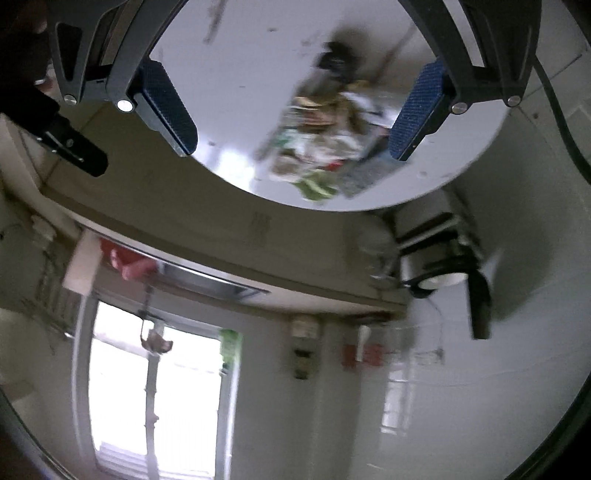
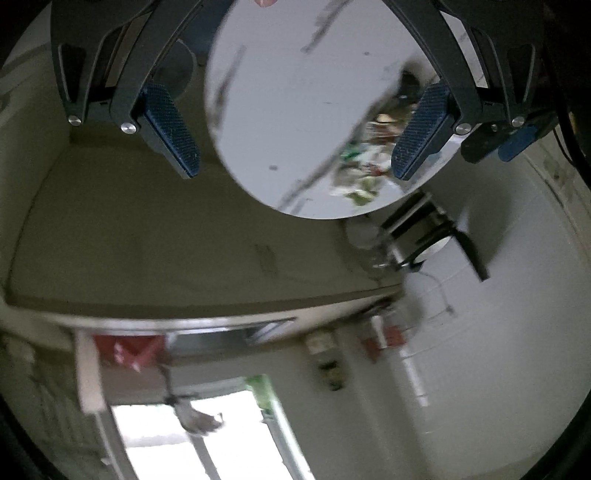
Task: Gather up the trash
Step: 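Return both tools to the table above the remaining trash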
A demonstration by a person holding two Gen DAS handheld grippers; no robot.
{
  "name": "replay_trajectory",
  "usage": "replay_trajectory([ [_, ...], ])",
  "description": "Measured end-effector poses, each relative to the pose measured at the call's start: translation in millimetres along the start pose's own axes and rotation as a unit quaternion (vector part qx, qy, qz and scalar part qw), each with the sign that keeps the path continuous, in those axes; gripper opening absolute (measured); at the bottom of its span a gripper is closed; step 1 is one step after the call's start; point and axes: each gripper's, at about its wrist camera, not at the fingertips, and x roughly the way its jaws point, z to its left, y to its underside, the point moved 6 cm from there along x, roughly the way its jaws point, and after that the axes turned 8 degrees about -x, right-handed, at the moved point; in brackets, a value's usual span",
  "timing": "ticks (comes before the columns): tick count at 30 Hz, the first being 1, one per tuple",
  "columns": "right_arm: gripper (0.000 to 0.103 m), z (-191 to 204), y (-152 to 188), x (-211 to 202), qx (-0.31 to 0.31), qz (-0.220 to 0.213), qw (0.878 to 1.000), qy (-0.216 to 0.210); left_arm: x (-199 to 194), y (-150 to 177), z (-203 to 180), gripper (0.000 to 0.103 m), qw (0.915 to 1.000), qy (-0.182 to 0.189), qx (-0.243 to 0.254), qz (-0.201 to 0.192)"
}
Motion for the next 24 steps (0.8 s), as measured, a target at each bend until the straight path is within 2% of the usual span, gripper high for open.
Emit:
replay_trajectory([
  [3,0.103,36,-7,-2,-0.025,-0.006,1.000,0.003,-38,-10,26,0.102,0.9997,-0.014,-0.003,-0.019],
  [6,0.103,69,-12,-6,-0.047,-0.014,0.999,0.009,-58,-19,53,0.102,0.9992,-0.020,-0.008,-0.033],
  [14,0.103,141,-14,-13,-0.097,-0.024,0.994,0.032,-93,-17,107,0.102,0.9986,-0.019,-0.023,-0.045],
  [20,0.103,157,-7,-24,-0.124,-0.026,0.991,0.040,-121,-26,120,0.102,0.9978,-0.020,-0.041,-0.049],
  [24,0.103,155,-10,-23,-0.135,-0.028,0.990,0.018,-132,-23,114,0.102,0.9960,-0.054,-0.042,-0.058],
])
